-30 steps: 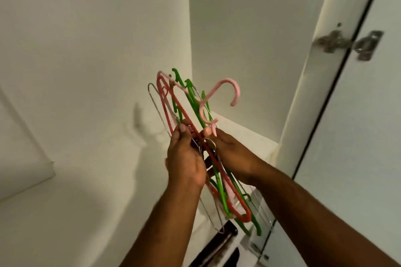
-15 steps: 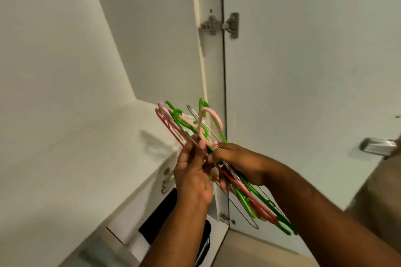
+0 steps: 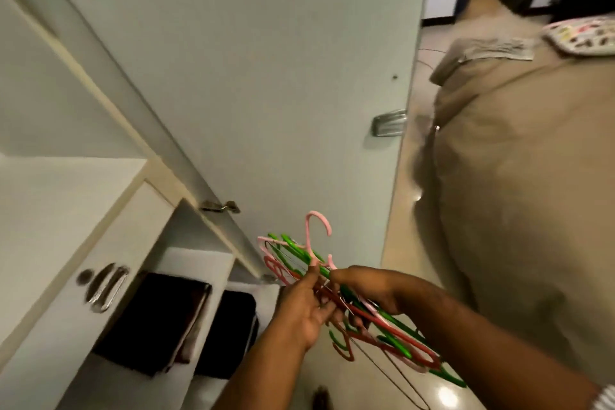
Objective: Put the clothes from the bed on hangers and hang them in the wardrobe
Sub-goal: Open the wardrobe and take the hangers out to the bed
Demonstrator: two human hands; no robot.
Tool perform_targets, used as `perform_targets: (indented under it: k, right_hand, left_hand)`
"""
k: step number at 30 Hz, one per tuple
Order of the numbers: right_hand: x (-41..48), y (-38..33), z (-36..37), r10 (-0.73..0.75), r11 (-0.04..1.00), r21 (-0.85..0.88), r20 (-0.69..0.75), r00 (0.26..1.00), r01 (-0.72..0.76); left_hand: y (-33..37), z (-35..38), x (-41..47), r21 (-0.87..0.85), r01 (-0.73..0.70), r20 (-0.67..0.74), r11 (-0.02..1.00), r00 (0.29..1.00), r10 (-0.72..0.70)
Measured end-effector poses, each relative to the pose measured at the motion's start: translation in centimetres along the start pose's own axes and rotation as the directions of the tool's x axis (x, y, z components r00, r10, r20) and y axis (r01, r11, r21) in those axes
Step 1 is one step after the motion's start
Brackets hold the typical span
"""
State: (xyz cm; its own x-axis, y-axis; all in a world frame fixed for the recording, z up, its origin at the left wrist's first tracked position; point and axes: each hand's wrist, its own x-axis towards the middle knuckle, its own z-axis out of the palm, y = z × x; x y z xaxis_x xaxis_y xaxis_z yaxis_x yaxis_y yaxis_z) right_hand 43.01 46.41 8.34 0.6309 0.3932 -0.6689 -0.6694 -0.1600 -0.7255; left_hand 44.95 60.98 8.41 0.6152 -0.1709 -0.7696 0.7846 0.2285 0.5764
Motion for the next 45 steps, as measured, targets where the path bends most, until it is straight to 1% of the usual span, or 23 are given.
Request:
perform_targets:
  k: [2, 4, 6, 8, 10, 13, 14, 16, 19, 21, 24, 27, 29, 33, 35, 40, 41, 43, 45]
  right_hand:
    - [-0.9, 2.3, -2.2, 0.017, 0.997, 0.075, -0.042, 0.999, -0.014]
    - [-2.2, 4.0, -4.1, 0.046, 0.988, 0.152, -0.103, 0.994, -0.03]
    - [-4.0, 5.5, -5.8, 0.074, 0.971, 0.24, -0.216, 0.974, -0.021]
    - [-6.6, 6.7, -7.3, 0.098, 0.959, 0.283, -0.377, 0.921, 0.013]
    - [-8.9, 7.9, -8.6, 0.127, 0.96, 0.277, -0.544, 0.829, 0.035]
    - [-11.7, 10.2, -10.3, 0.176, 0.968, 0.249, -0.737, 0.653, 0.02]
    - [-12.5, 11.0, -10.5, 0.199, 0.968, 0.252, -0.773, 0.602, 0.004]
    - [-14.1, 12.8, -11.1, 0.251, 0.953, 0.301, -0.84, 0.481, 0.027]
    - [-16.4, 15.2, -12.4, 0.296, 0.948, 0.318, -0.9, 0.32, 0.02]
    - [-17.7, 17.0, -13.6, 0.315, 0.943, 0.332, -0.919, 0.236, 0.033]
    - [-19.9, 19.5, -16.2, 0.342, 0.934, 0.353, -0.926, 0.158, 0.049]
    - [-22.4, 22.8, -20.6, 0.365, 0.93, 0.367, -0.929, 0.064, 0.024]
    - [-23.9, 24.9, -23.8, 0.385, 0.923, 0.385, -0.923, 0.004, 0.007]
    - [-27.5, 29.3, -31.2, 0.433, 0.901, 0.429, -0.897, -0.091, 0.066]
    - [-29.1, 31.4, -34.4, 0.483, 0.875, 0.474, -0.866, -0.132, 0.092]
    - [-33.5, 37.0, -42.3, 0.577, 0.817, 0.558, -0.791, -0.203, 0.145]
    - [-34.4, 37.9, -43.6, 0.589, 0.808, 0.569, -0.775, -0.229, 0.154]
    - [-35.6, 39.8, -46.0, 0.624, 0.781, 0.592, -0.736, -0.262, 0.198]
    - [-36.4, 41.5, -47.9, 0.666, 0.746, 0.621, -0.689, -0.287, 0.24]
  left_hand:
    - [-1.0, 2.4, 0.9, 0.106, 0.041, 0.052, 0.994, 0.998, -0.046]
    - [-1.8, 4.5, 2.0, 0.262, 0.051, 0.105, 0.964, 0.991, -0.081]
    - [-2.5, 7.1, 3.2, 0.472, 0.033, 0.16, 0.881, 0.98, -0.122]
    - [-3.6, 10.2, 4.3, 0.585, 0.002, 0.239, 0.811, 0.955, -0.175]
    - [-4.9, 13.1, 4.8, 0.621, -0.026, 0.336, 0.784, 0.912, -0.236]
    - [-7.2, 17.0, 4.8, 0.691, -0.062, 0.46, 0.72, 0.806, -0.371]
    - [-7.9, 17.9, 4.6, 0.709, -0.079, 0.486, 0.701, 0.775, -0.403]
    - [-9.4, 20.3, 4.3, 0.75, -0.13, 0.524, 0.648, 0.715, -0.463]
    - [-11.5, 24.2, 3.8, 0.789, -0.223, 0.558, 0.572, 0.65, -0.516]
    - [-13.1, 27.1, 3.9, 0.808, -0.277, 0.562, 0.52, 0.628, -0.538]
    - [-15.9, 31.7, 4.5, 0.827, -0.323, 0.553, 0.46, 0.611, -0.566]
    - [-18.9, 37.3, 5.0, 0.83, -0.383, 0.558, 0.405, 0.576, -0.597]
    - [-20.7, 40.9, 5.5, 0.831, -0.413, 0.555, 0.372, 0.578, -0.598]
    - [-24.7, 48.8, 6.3, 0.826, -0.476, 0.553, 0.301, 0.587, -0.591]
    - [-26.2, 52.2, 6.3, 0.823, -0.493, 0.554, 0.281, 0.588, -0.589]
    - [-29.5, 60.2, 6.3, 0.822, -0.51, 0.553, 0.254, 0.605, -0.573]
    - [-30.1, 61.6, 6.3, 0.818, -0.521, 0.554, 0.242, 0.604, -0.573]
    - [-31.2, 64.2, 6.2, 0.802, -0.56, 0.561, 0.207, 0.59, -0.58]
    - [-32.3, 66.8, 6.2, 0.773, -0.609, 0.578, 0.177, 0.56, -0.594]
